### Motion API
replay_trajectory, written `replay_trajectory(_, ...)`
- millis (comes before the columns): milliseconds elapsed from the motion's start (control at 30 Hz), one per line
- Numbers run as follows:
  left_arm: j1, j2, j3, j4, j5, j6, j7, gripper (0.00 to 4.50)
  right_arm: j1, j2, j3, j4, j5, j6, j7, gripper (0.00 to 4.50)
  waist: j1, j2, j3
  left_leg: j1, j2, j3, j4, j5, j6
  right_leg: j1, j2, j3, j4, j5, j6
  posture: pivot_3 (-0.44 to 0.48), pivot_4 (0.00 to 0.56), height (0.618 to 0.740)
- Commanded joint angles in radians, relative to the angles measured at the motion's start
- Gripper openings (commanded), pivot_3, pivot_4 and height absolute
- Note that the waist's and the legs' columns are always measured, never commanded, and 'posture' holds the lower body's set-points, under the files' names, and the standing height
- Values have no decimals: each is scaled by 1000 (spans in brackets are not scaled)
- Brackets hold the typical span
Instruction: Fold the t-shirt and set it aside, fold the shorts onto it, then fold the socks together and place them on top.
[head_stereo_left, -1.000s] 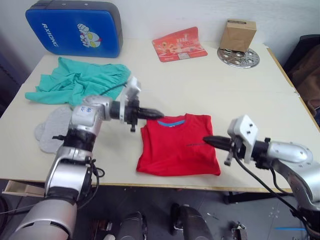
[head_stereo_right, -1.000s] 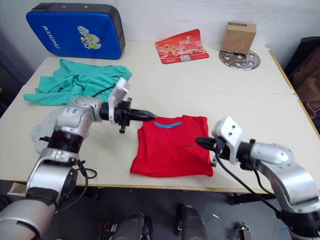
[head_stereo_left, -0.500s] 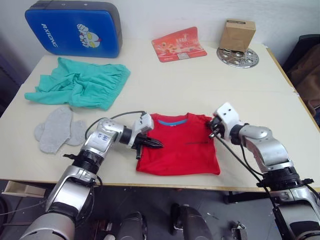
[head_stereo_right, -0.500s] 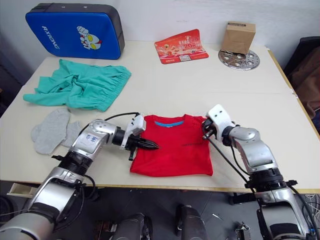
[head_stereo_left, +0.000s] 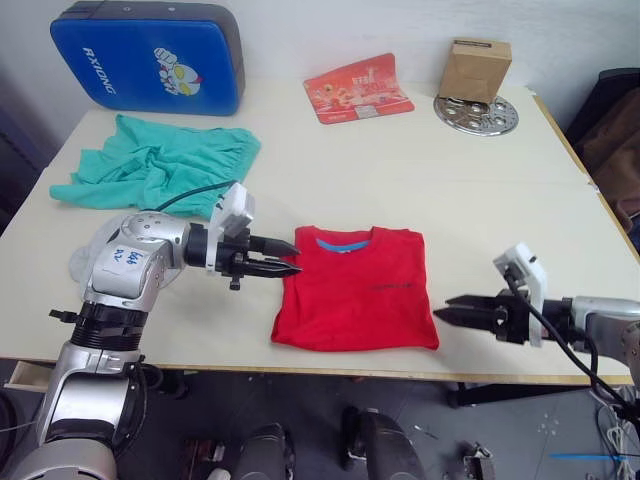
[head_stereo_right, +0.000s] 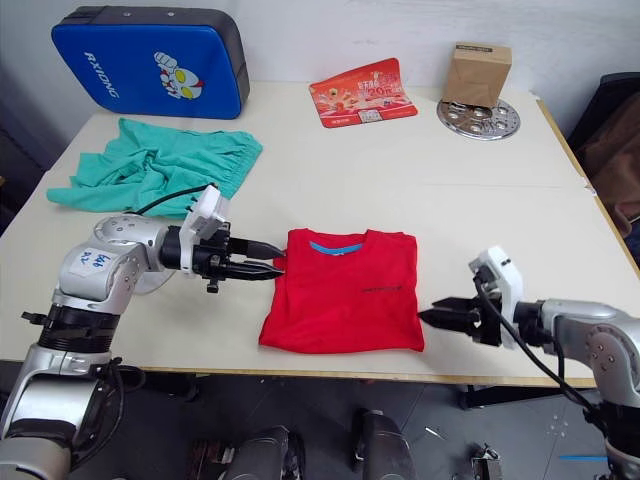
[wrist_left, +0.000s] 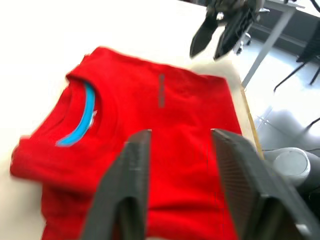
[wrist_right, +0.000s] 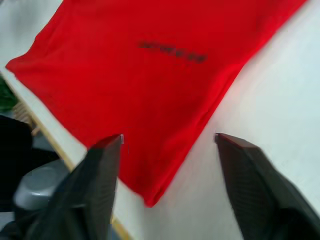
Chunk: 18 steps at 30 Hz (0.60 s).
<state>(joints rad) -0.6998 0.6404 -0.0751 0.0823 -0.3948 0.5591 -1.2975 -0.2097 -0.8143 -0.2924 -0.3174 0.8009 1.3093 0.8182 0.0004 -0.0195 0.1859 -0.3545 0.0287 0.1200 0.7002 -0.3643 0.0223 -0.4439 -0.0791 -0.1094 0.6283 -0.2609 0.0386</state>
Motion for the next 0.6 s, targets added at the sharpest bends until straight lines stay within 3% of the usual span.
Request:
replay_trajectory(33,-7,1,38,-43,-54,-21,-21,3176,-13,39,1,20,30,25,-36,4099,-2,0,0,0,0,0,0,0,0,0,0,0,0,0,0,0,150,740)
replay_trajectory(67,-7,11,36,-51,-80,1,-50,3491,-26,59,8,38,27,29,-53,4467,-2,0,0,0,0,0,0,0,0,0,0,0,0,0,0,0,150,740)
replay_trajectory(167,-14,43,26,-83,-143,85,-105,4455,-76,132,24,108,16,43,-112,4500,-4,0,0,0,0,1,0,0,-1,-1,1,0,1,0,0,0,150,740)
replay_trajectory(433,-22,44,10,-127,-148,94,-94,4455,-175,271,74,228,6,47,-170,4500,-8,-3,-2,1,0,1,0,0,-1,0,1,1,0,0,0,0,150,740)
replay_trajectory(600,-47,28,-5,-123,-144,83,-93,4455,-212,299,168,273,-69,-25,-187,4500,-17,-3,-2,2,1,2,-1,1,-2,0,2,2,1,-1,-1,0,150,740)
